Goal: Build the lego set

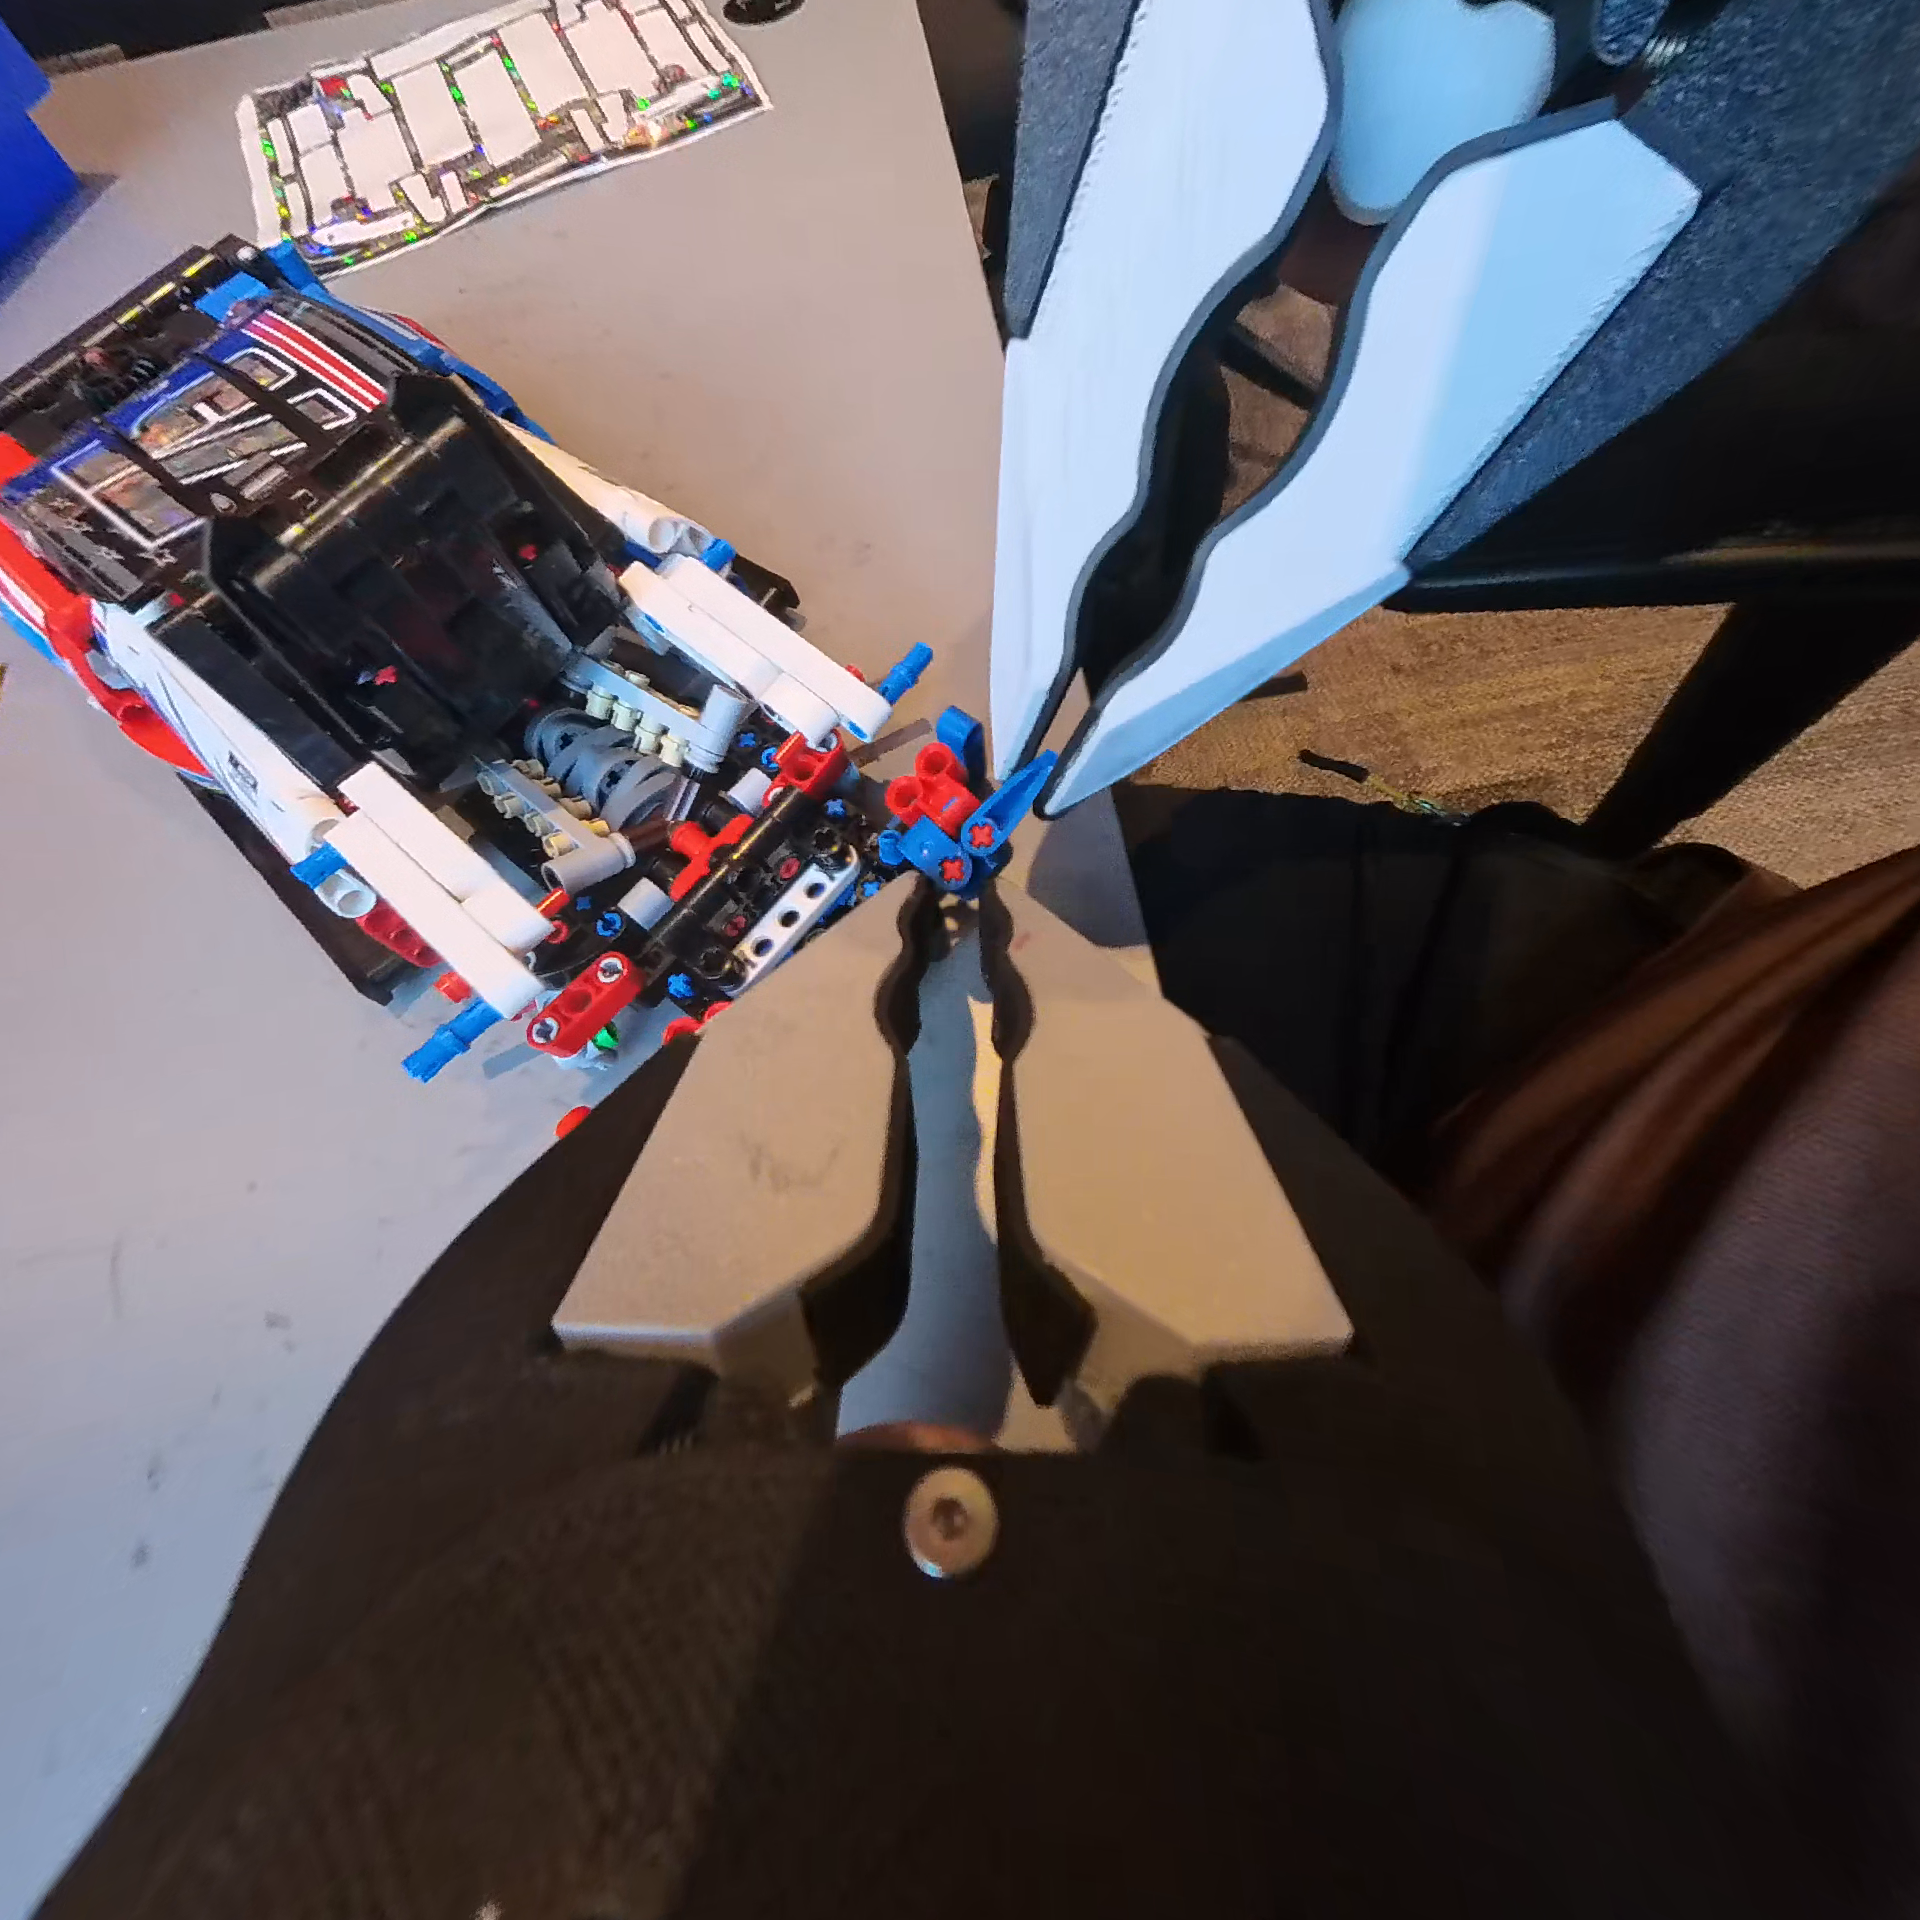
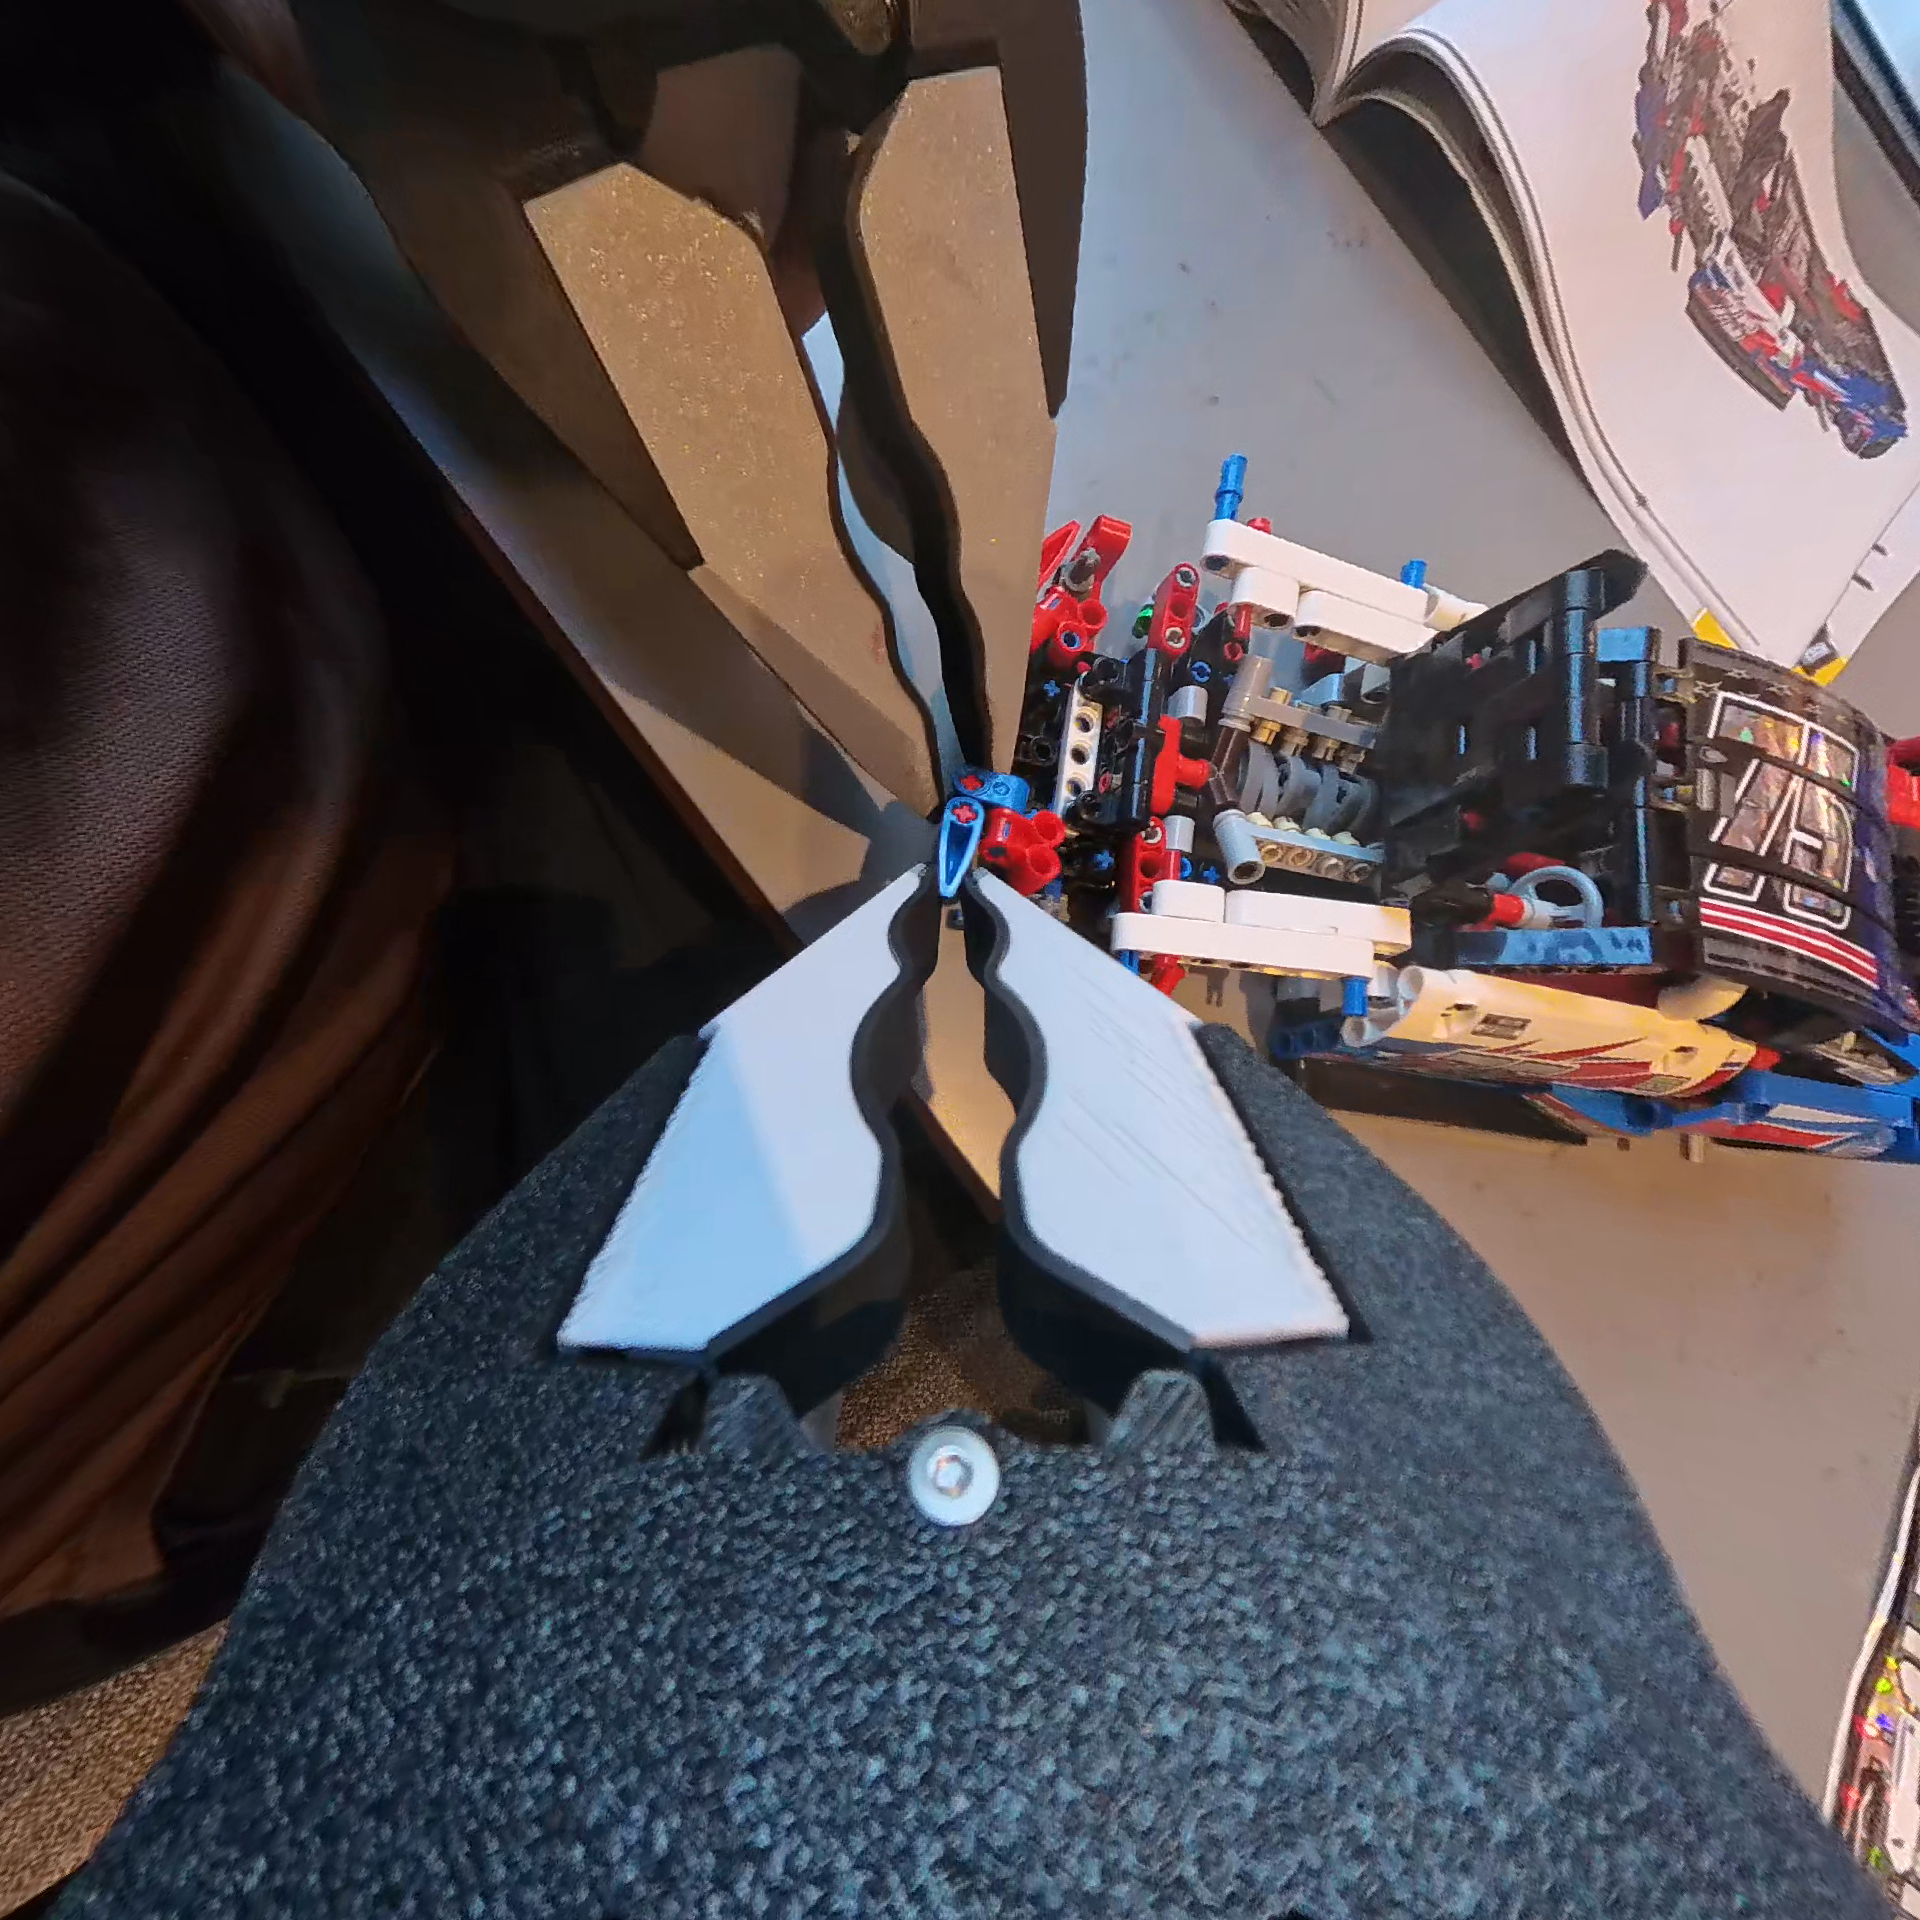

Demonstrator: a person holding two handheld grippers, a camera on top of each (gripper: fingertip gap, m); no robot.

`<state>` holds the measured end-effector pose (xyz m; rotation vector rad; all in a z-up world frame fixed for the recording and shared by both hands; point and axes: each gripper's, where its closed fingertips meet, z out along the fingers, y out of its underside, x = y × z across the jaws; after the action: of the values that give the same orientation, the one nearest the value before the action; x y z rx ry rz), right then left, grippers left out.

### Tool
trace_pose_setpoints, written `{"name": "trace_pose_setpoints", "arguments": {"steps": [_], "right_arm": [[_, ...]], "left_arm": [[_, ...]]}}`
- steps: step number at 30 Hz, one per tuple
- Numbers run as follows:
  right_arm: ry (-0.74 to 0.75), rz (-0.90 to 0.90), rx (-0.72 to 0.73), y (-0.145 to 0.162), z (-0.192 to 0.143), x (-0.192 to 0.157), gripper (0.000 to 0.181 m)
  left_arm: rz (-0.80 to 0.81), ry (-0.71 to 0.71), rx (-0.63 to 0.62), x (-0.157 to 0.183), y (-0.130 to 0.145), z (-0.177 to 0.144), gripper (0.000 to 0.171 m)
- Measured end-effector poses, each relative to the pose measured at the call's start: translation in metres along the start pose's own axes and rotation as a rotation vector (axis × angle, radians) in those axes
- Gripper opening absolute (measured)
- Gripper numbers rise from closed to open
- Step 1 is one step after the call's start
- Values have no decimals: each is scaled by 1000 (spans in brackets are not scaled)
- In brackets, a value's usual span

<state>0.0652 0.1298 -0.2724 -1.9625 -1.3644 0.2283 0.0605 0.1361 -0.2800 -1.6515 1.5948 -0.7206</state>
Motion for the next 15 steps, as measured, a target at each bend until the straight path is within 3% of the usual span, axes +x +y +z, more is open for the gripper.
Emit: {"name": "trace_pose_setpoints", "arguments": {"steps": [12,15], "right_arm": [[20,-46,-6,4,1,1,3],[-14,-67,14,5,1,-2,3]], "left_arm": [[15,26,47,6,-6,-4,0],[-8,35,58,0,-9,-8,19]]}}
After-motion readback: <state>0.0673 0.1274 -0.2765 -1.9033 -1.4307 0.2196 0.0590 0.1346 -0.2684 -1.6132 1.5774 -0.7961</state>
